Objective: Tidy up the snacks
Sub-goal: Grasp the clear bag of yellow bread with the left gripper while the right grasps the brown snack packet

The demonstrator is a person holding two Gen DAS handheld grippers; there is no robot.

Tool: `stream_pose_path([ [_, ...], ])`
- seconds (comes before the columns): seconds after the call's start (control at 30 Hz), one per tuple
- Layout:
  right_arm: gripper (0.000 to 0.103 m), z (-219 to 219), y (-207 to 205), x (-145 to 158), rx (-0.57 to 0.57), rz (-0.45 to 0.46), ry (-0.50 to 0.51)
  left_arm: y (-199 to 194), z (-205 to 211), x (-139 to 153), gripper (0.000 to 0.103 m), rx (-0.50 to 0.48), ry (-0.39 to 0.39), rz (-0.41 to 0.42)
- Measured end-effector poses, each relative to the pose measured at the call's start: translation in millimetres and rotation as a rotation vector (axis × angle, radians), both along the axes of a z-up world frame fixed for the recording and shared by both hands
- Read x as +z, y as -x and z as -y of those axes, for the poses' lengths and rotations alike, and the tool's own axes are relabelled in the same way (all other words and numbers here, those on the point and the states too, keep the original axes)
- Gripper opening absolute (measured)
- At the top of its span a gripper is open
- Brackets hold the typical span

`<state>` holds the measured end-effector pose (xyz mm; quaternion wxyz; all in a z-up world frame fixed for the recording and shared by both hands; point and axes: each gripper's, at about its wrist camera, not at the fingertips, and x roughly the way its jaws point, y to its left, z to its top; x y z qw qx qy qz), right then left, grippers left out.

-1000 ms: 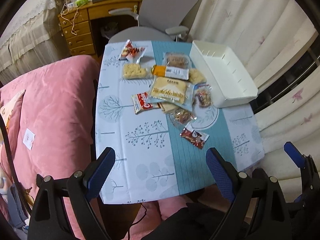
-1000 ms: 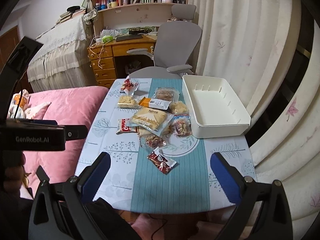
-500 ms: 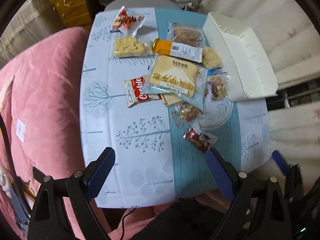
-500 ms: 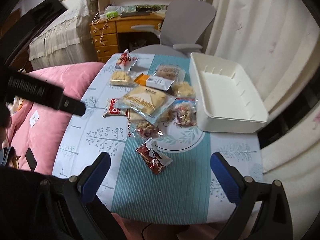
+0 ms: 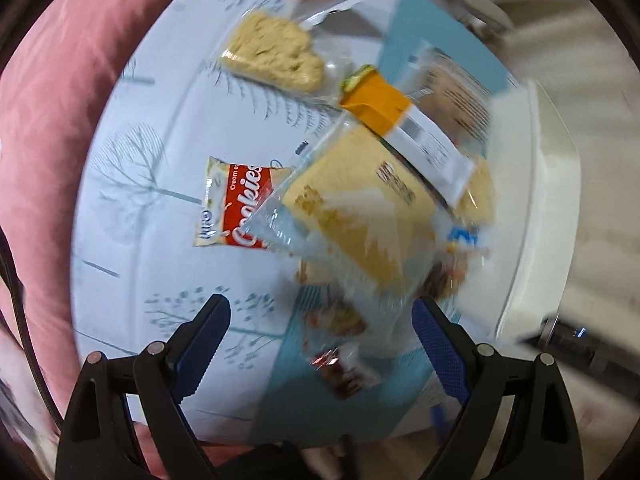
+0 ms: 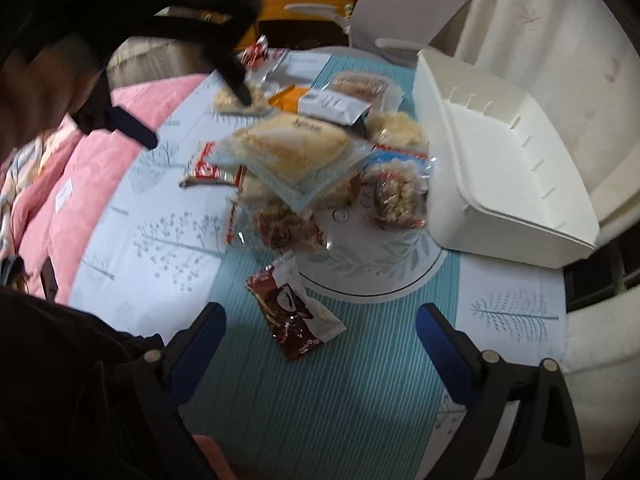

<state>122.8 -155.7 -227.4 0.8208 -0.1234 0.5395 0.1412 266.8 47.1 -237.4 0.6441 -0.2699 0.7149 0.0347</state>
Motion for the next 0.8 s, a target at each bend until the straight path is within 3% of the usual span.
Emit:
stream_pose_path([
  [0.2, 0.08, -4, -6, -23, 0.107, -0.041, -0.003, -23, 9, -31, 0.098, 0.107, 0.007, -0.072],
  [0.47, 0.069, 1, -25, -46, 0.128, -0.134, -0.081, -48, 24, -63, 0.102, 0.181, 0.015, -0.156],
  [0.8, 0.046, -1, -34, -61, 0.152, -0.206, -0.09, -66, 18, -102, 0.103, 0.313, 0.022, -0.209],
])
